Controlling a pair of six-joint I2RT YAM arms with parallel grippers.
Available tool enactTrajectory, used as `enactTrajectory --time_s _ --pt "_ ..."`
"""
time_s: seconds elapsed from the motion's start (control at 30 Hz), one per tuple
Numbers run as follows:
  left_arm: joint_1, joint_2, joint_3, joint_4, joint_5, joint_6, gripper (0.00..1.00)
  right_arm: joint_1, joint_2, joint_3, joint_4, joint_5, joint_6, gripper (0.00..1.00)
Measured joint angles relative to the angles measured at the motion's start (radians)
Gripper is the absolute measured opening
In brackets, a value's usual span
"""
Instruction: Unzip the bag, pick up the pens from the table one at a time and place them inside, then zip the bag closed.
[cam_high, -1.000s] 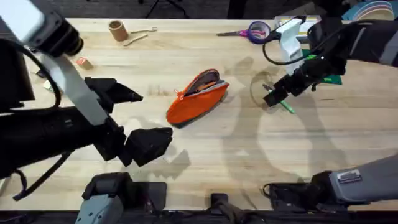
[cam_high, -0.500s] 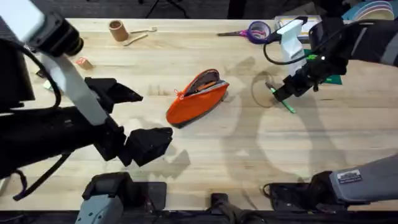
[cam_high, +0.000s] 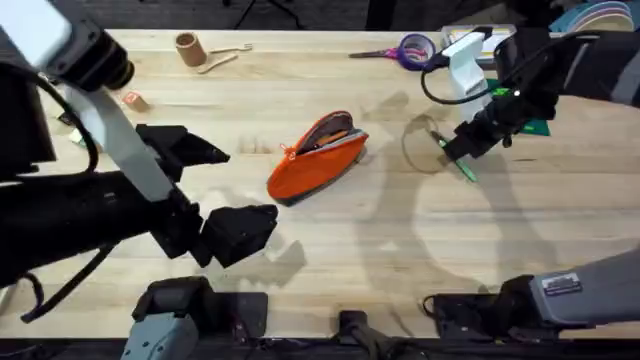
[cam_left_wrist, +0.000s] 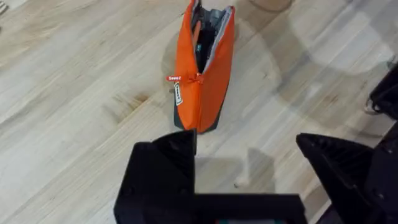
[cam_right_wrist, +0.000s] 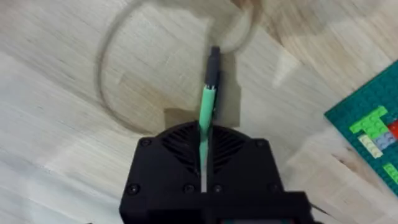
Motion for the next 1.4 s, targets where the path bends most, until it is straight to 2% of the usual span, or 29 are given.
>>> enactTrajectory --time_s 0.47,1.0,1.27,1.37,1.4 --pt "0.0 0.0 0.0 0.0 0.0 0.0 0.994 0.043 -0.021 0.012 -0.085 0.079 -0.012 0.032" --pt "0.0 0.0 0.0 0.0 0.0 0.0 0.994 0.106 -0.183 0.039 -0.088 0.085 -0.049 0.034" --pt "0.0 0.0 0.0 0.0 0.0 0.0 0.993 0.2 -0.251 0.061 -0.079 0.042 -0.184 0.034" --pt "0.0 0.0 0.0 0.0 0.0 0.0 0.993 0.251 -0.264 0.062 -0.06 0.025 -0.254 0.034" --pt "0.0 0.0 0.0 0.0 0.0 0.0 0.993 0.302 -0.267 0.062 -0.04 0.018 -0.324 0.034"
